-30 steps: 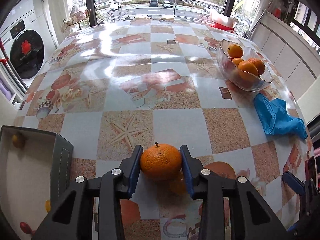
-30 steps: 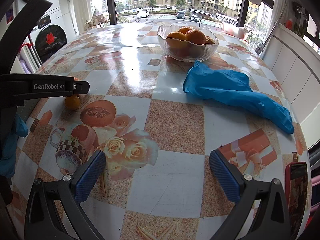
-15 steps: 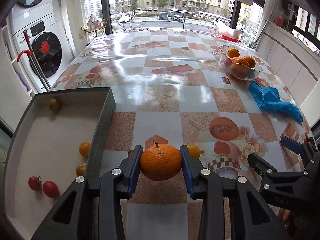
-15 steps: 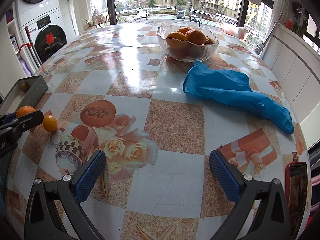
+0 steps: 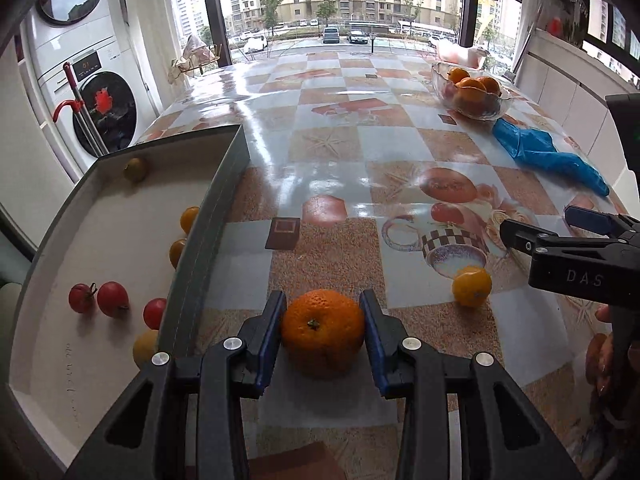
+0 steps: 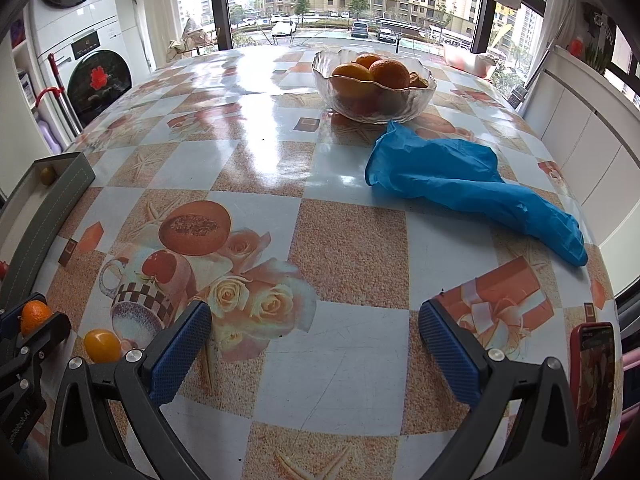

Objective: Organize fruits
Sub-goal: 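Grasp the small mandarin with the right tool while the left tool holds the large mandarin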

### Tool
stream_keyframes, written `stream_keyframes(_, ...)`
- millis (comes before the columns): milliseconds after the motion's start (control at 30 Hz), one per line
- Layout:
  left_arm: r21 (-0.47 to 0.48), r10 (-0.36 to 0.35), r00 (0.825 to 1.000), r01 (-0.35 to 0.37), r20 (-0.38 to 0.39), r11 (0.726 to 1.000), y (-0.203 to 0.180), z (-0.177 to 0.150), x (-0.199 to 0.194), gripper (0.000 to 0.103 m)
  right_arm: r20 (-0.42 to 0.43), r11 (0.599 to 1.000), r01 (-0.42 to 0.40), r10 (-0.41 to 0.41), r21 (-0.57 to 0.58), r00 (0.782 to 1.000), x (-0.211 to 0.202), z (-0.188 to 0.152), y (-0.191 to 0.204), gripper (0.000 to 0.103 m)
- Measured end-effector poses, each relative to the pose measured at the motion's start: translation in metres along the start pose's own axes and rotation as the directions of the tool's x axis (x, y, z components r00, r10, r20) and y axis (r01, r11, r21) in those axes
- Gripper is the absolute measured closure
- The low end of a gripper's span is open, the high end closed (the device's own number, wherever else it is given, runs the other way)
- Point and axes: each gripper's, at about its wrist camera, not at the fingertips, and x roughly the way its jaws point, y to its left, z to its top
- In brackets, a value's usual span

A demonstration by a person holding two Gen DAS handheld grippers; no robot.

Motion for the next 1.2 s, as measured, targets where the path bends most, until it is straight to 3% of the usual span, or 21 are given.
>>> stream_keyframes(133, 0.003, -0.010, 1.000, 0.010, 0.001, 1.000, 0.002, -0.009, -0.006, 0.063, -0.007, 1.000, -0.009, 0.009, 0.027, 1.000, -0.006, -0.004, 0.001, 0.000)
stream_keyframes(233, 0.011, -0.008, 1.000, 0.008, 0.013, 1.000, 0.002, -0.015, -0.009, 0.063, 0.044, 0.988, -0.141, 0.138, 0.056, 0.989, -0.026, -0.013, 0.009, 0.000)
stream_keyframes(333, 0.010, -0.012, 1.000, 0.012, 0.019, 1.000, 0.003, -0.017, -0.010, 0.063, 0.079, 0.986, -0.166, 0.167, -0.025, 0.983, -0.042, -0.016, 0.031, 0.000)
stream_keyframes(400, 0.009, -0.013, 1.000, 0.012, 0.022, 1.000, 0.004, -0.018, -0.011, 0.063, 0.067, 0.983, -0.166, 0.171, -0.078, 0.983, -0.040, -0.015, 0.047, 0.003)
stream_keyframes(467, 0.006, -0.014, 1.000, 0.014, 0.024, 1.000, 0.004, -0.019, -0.011, 0.063, 0.031, 0.978, -0.184, 0.188, -0.102, 0.982, -0.031, -0.014, 0.059, 0.015)
stream_keyframes(533, -0.002, -0.016, 1.000, 0.016, 0.025, 1.000, 0.005, -0.021, -0.012, 0.063, 0.015, 0.965, -0.249, 0.251, -0.083, 0.968, -0.027, -0.013, 0.064, 0.019)
stream_keyframes(900, -0.015, -0.009, 0.999, 0.010, 0.030, 1.000, 0.010, -0.031, -0.019, 0.063, -0.041, 0.929, -0.351, 0.348, -0.121, 0.936, -0.028, -0.012, 0.097, 0.020)
stream_keyframes(1000, -0.016, -0.014, 0.999, 0.015, 0.030, 1.000, 0.011, -0.033, -0.020, 0.063, -0.059, 0.930, -0.342, 0.337, -0.133, 0.940, -0.021, -0.011, 0.107, 0.031)
stream_keyframes(1033, -0.017, -0.017, 0.999, 0.017, 0.028, 1.000, 0.012, -0.032, -0.020, 0.063, -0.060, 0.932, -0.338, 0.333, -0.132, 0.941, -0.020, -0.009, 0.109, 0.040)
stream_keyframes(1067, -0.016, -0.018, 0.999, 0.019, 0.026, 1.000, 0.012, -0.032, -0.020, 0.063, -0.061, 0.933, -0.335, 0.330, -0.129, 0.942, -0.019, -0.007, 0.111, 0.060)
stream_keyframes(1100, -0.015, -0.017, 0.999, 0.018, 0.027, 1.000, 0.012, -0.032, -0.020, 0.063, -0.070, 0.932, -0.341, 0.335, -0.125, 0.940, -0.018, -0.005, 0.112, 0.073)
stream_keyframes(1133, -0.013, -0.016, 1.000, 0.017, 0.026, 1.000, 0.012, -0.032, -0.020, 0.063, -0.083, 0.929, -0.351, 0.343, -0.115, 0.935, -0.017, -0.004, 0.112, 0.081)
stream_keyframes(1200, -0.009, -0.019, 1.000, 0.019, 0.024, 1.000, 0.011, -0.031, -0.019, 0.063, -0.069, 0.936, -0.338, 0.333, -0.100, 0.941, -0.021, -0.009, 0.104, 0.081)
